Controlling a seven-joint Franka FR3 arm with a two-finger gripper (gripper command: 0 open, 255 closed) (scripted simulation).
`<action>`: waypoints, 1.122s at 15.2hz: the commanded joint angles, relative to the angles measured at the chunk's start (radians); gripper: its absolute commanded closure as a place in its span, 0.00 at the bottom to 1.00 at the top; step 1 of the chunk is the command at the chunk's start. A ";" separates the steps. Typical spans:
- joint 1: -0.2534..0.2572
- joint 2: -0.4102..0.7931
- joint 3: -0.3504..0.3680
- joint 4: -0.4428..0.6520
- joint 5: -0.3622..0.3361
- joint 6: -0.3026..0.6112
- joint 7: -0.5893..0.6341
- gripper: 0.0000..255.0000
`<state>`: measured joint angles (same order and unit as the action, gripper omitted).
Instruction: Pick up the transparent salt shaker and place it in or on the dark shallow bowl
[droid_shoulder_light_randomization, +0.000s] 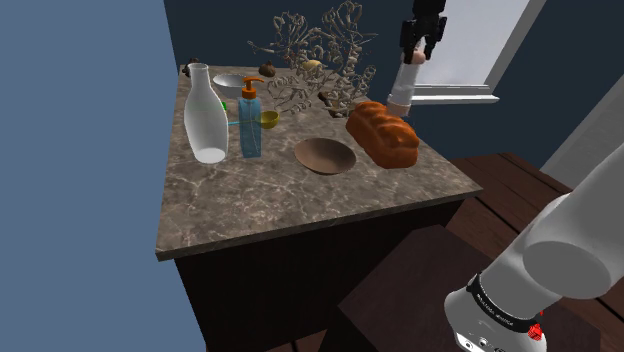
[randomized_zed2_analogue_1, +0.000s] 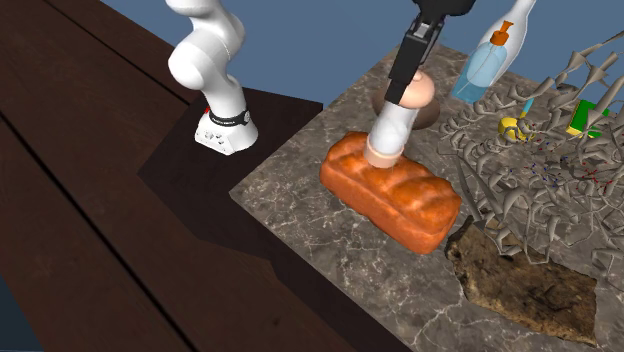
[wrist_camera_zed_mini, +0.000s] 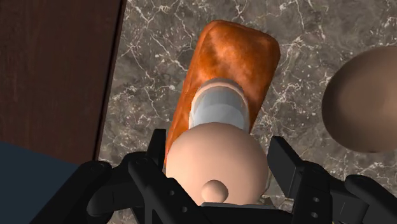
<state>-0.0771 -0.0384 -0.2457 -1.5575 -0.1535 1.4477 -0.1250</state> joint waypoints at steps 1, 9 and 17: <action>0.023 -0.012 0.026 0.001 0.001 -0.020 0.048 1.00; 0.114 -0.008 0.128 0.062 0.023 -0.102 0.234 1.00; 0.206 0.073 0.224 0.217 0.049 -0.198 0.418 1.00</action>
<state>0.1186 0.0168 -0.0315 -1.3691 -0.1070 1.2624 0.2713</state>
